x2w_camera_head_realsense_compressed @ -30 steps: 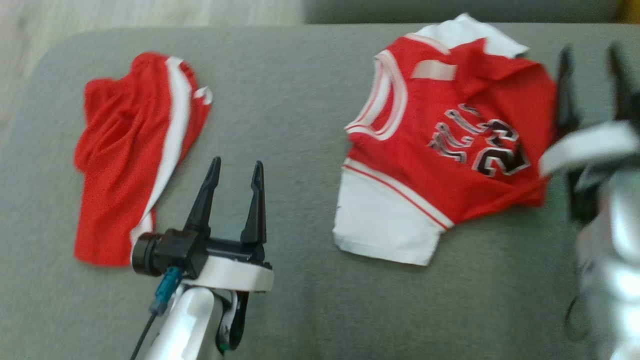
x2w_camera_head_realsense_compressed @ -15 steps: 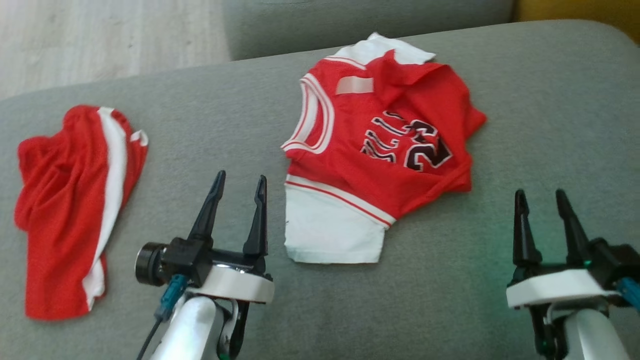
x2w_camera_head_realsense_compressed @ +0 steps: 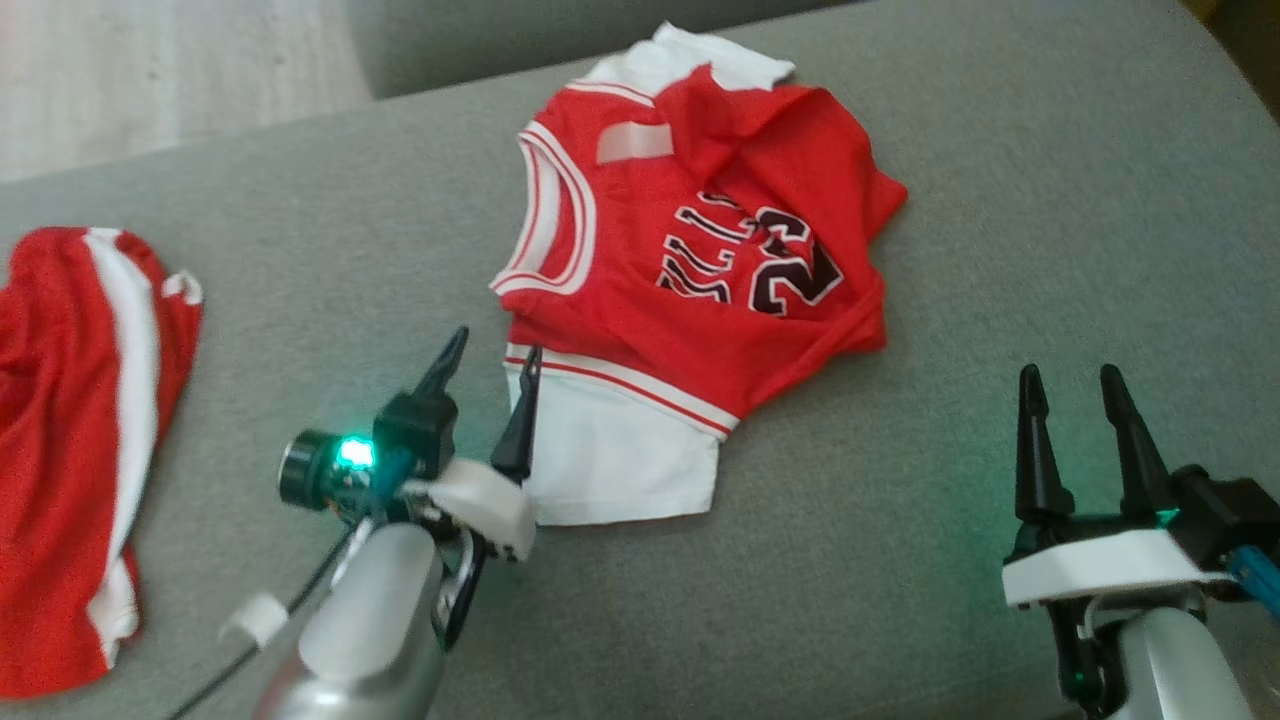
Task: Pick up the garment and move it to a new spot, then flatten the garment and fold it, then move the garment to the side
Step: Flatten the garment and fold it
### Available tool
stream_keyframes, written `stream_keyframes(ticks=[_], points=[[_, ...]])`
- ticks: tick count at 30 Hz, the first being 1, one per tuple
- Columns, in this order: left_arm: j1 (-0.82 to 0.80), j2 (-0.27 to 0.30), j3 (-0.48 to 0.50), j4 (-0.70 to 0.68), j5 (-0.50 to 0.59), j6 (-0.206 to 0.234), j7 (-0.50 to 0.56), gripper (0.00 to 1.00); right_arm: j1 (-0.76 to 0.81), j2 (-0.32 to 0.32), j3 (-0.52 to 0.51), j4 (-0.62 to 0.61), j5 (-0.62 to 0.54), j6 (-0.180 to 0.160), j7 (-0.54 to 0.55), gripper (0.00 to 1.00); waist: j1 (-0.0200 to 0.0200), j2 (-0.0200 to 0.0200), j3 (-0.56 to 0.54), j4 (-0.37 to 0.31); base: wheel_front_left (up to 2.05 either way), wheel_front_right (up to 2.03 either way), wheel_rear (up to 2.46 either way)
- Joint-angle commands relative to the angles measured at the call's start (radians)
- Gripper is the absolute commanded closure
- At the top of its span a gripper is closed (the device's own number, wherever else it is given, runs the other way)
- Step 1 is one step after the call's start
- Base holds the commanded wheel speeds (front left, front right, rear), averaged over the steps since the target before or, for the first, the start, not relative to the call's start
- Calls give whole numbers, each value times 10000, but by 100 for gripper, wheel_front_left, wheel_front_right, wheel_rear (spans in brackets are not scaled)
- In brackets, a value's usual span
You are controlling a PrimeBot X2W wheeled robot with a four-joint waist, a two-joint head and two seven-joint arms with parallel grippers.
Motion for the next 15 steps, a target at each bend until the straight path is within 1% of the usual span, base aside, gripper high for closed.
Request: stream_keyframes(ticks=[1, 4, 7, 9, 11, 13, 14, 15], points=[[-696, 56, 218, 169, -61, -68, 109, 0, -439, -61, 291, -288, 80, -7, -106, 0, 0, -1, 305, -276, 0, 0, 0], [-1049, 54, 204, 593, -175, -173, 220, 0, -519, -61, 382, -285, 132, -7, -106, 0, 0, -1, 469, -452, 0, 0, 0], [-1454, 52, 142, 1283, -327, -305, 588, 0, -641, -61, 488, -270, 215, -7, -106, 0, 0, -1, 657, -724, 0, 0, 0], [-1681, 51, 179, 1667, -436, -263, 729, 0, -723, -61, 570, -284, 255, -7, -106, 0, 0, -1, 771, -912, 0, 0, 0], [-1958, 70, 202, 2282, -448, -79, 927, 0, -802, -61, 658, -329, 323, -7, -106, 0, 0, -1, 875, -1111, 0, 0, 0], [-2097, 71, 170, 2676, -460, -55, 1112, 0, -812, -61, 665, -371, 354, -7, -106, 0, 0, -1, 911, -1162, 0, 0, 0], [-2212, 72, 100, 3034, -463, -138, 1264, 0, -804, -61, 653, -407, 374, -7, -106, 0, 0, -1, 923, -1178, 0, 0, 0], [-2266, 74, 80, 3168, -478, -195, 1265, 56, -799, -61, 640, -420, 378, -7, -106, 0, 0, -1, 918, -1169, 0, 0, 0]])
